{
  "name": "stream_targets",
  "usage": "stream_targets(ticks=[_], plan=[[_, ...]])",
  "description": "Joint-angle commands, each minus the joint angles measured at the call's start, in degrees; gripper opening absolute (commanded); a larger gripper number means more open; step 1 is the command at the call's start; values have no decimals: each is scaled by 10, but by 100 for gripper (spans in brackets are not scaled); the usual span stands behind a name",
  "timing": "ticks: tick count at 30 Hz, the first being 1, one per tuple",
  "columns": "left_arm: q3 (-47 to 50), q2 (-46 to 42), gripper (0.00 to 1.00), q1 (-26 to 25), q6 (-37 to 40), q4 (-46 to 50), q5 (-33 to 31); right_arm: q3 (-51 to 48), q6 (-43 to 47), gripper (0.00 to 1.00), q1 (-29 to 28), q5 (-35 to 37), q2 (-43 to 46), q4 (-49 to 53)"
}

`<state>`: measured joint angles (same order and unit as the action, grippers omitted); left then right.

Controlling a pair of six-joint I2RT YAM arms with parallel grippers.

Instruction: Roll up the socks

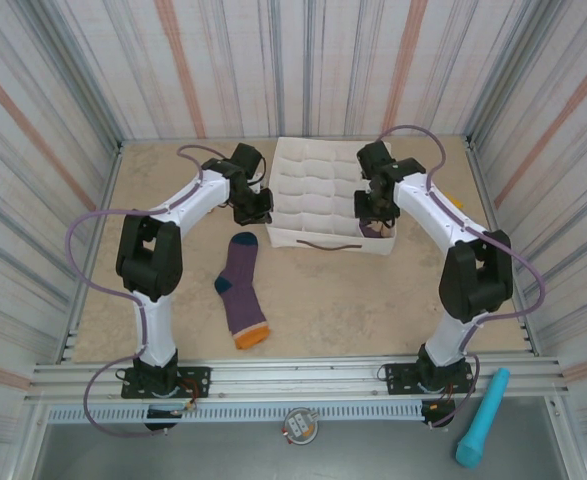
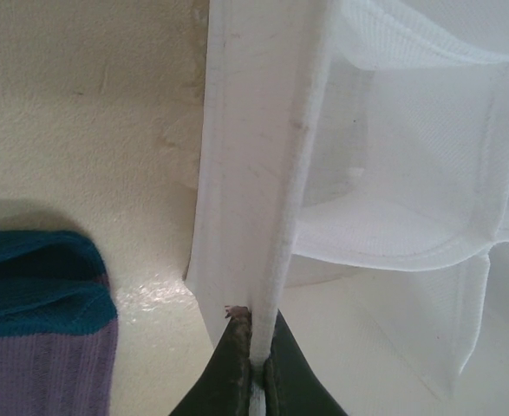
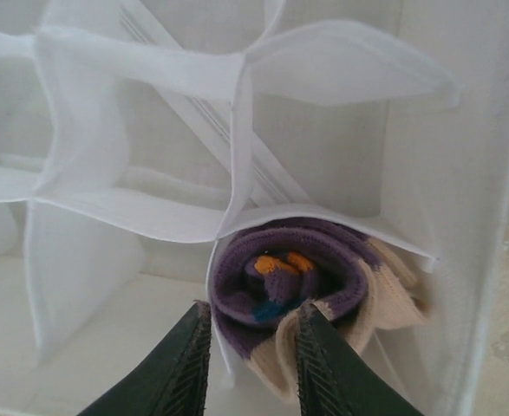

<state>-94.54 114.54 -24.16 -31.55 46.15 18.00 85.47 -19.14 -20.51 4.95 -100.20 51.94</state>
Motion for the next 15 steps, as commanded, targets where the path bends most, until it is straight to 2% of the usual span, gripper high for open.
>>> stream_targets(ticks=[1, 9, 15], plan=[[15, 7, 0, -3, -34, 4, 26, -20, -18, 29, 8, 18, -3, 0], [13, 16, 0, -4, -55, -8, 31, -61, -17, 28, 29, 23, 22, -17], [7, 27, 0, -5, -66, -18, 43, -23, 6, 37, 28, 0, 27, -19]])
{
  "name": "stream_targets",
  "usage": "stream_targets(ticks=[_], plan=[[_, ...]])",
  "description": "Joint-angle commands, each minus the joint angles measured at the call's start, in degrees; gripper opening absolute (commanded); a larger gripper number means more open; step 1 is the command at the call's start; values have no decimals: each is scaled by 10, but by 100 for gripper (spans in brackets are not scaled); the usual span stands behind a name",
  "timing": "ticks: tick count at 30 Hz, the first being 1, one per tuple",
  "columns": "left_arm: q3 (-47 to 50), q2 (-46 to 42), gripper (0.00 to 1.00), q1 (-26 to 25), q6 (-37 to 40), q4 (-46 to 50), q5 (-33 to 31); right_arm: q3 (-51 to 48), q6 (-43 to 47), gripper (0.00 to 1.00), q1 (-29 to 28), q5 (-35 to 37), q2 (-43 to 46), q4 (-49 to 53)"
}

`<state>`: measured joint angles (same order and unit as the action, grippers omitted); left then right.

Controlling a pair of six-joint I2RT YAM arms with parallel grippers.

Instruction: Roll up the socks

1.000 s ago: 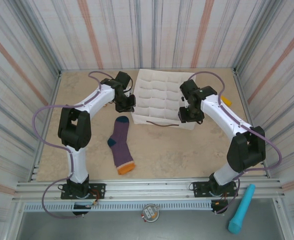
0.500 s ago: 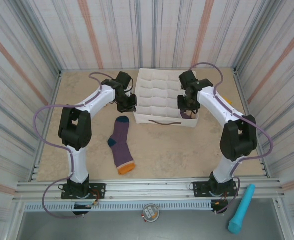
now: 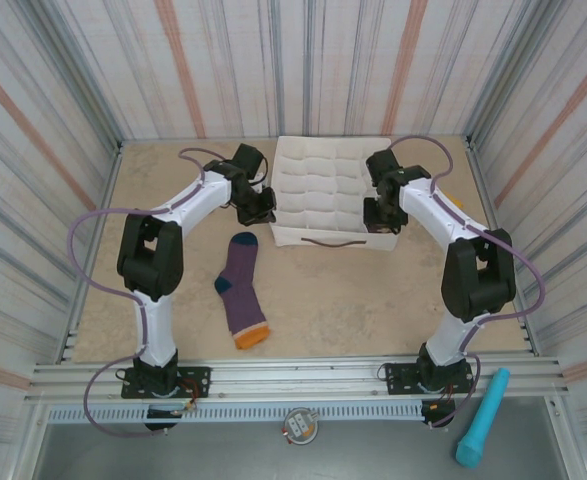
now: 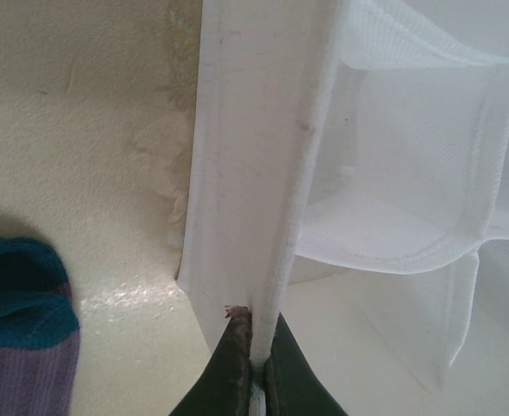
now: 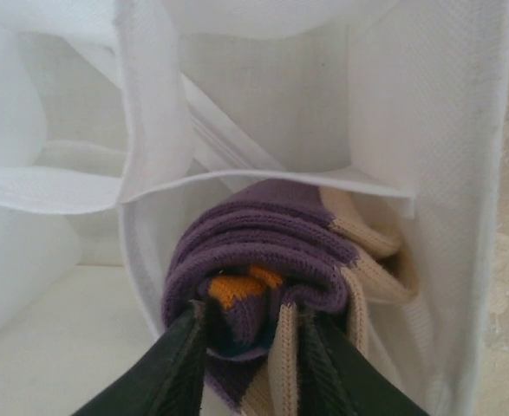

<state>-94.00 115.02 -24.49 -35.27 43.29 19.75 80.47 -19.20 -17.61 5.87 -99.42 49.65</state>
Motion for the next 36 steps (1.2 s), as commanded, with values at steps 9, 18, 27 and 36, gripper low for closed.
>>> stream_targets(ticks=[9, 18, 27, 36], plan=[[-34, 38, 0, 0, -26, 13, 18, 83, 17, 60, -6, -10, 56, 36], [-93, 59, 58, 1, -2, 48, -2, 50, -4, 70, -46, -47, 122, 59], [-126, -18, 99, 3, 39, 121, -19, -59, -40, 74, -157, -102, 182, 9], [40, -167, 95, 13, 38, 146, 14, -113, -61, 81, -236, -128, 173, -44]])
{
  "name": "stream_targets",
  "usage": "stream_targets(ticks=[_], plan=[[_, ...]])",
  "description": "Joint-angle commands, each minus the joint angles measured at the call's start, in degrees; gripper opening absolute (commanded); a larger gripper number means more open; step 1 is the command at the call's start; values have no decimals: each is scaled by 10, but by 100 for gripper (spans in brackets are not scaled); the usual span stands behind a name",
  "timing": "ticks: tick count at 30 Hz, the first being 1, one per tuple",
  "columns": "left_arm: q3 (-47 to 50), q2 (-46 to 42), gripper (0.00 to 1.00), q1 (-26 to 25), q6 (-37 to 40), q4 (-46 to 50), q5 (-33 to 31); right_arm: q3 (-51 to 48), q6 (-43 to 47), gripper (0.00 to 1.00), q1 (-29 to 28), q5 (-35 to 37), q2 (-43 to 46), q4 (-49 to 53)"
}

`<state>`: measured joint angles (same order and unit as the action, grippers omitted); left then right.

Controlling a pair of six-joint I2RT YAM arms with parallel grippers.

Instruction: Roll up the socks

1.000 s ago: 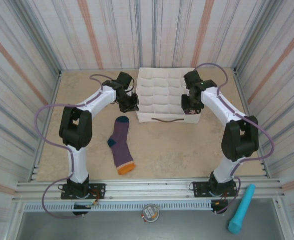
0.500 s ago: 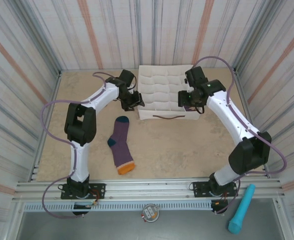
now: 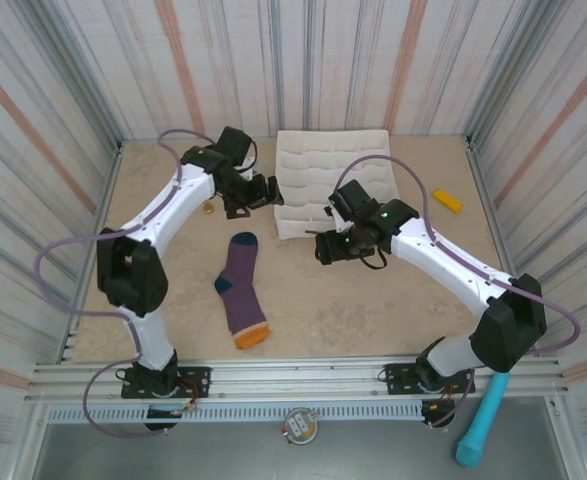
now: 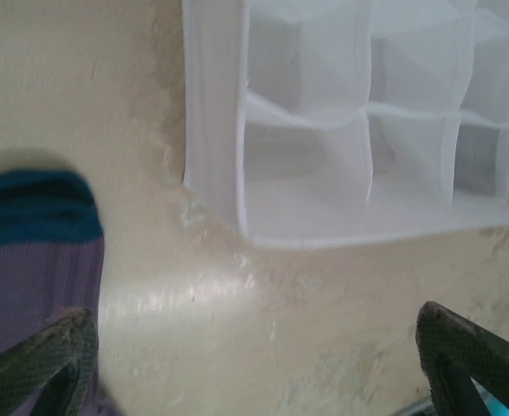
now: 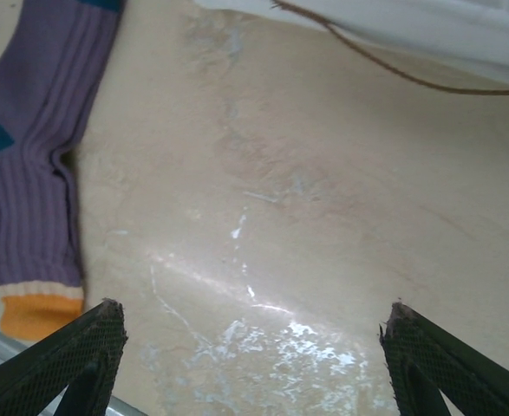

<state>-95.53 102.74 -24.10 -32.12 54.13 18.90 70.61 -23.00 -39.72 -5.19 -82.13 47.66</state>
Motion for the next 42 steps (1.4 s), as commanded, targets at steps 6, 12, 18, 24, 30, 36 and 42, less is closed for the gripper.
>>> stream_targets(ticks=[6, 12, 18, 24, 30, 36, 42], plan=[[258, -212, 87, 28, -33, 11, 65, -47, -49, 80, -47, -24, -26, -68], [412, -361, 79, 30, -90, 21, 102, -47, -65, 79, -63, -22, -53, -91], [543, -507, 70, 23, -181, 19, 121, -39, -89, 79, -64, -26, -71, -112], [642, -609, 61, -2, -284, -4, 125, -25, -94, 78, -73, -25, -91, -110], [712, -669, 53, -41, -374, -42, 109, -24, -95, 77, -76, -20, -91, -104], [740, -645, 52, -104, -420, -83, 73, -24, -97, 77, -77, -18, -92, -100], [780, -630, 49, -160, -490, -165, 37, -22, -97, 77, -79, -15, -94, -94]])
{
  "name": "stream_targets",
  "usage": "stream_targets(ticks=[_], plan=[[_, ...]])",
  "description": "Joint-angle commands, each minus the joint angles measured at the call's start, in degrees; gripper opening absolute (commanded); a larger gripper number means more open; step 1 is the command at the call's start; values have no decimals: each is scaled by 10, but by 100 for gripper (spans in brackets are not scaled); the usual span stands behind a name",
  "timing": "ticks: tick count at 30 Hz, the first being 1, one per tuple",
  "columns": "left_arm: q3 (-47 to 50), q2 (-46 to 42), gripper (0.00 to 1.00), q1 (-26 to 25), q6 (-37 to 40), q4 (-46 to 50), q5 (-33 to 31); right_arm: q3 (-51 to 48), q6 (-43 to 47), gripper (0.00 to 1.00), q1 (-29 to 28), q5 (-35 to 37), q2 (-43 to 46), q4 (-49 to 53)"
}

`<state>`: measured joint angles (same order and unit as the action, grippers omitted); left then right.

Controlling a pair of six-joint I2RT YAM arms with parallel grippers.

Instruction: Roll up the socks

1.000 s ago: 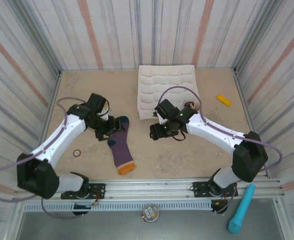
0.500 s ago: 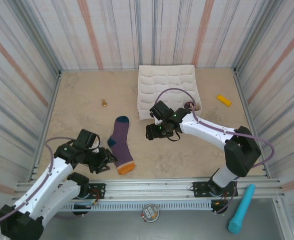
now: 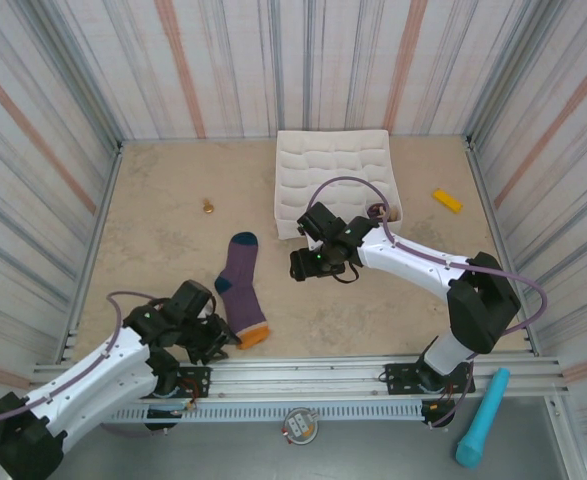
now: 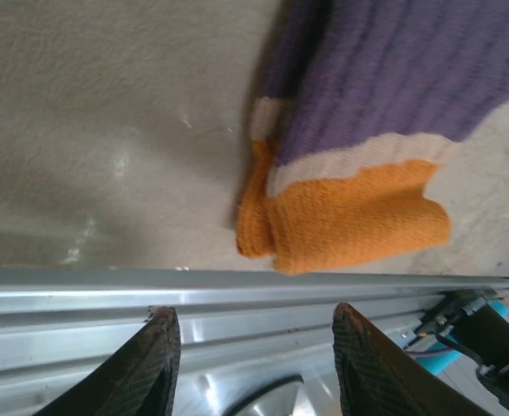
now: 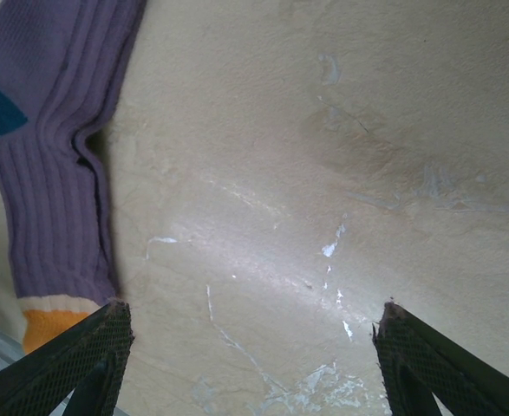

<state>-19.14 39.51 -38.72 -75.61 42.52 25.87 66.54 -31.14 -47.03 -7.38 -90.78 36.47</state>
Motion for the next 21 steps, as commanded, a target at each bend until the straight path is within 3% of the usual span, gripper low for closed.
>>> stream_targets(ticks=[1, 13, 21], plan=[[21, 6, 49, -15, -61, -59, -34, 18, -15, 77, -6, 7, -7, 19], [24, 88, 44, -17, -61, -126, -45, 11, -7, 76, -9, 17, -1, 29], [22, 103, 30, -17, -61, -136, -54, -23, 58, 76, -45, 22, 29, 3]])
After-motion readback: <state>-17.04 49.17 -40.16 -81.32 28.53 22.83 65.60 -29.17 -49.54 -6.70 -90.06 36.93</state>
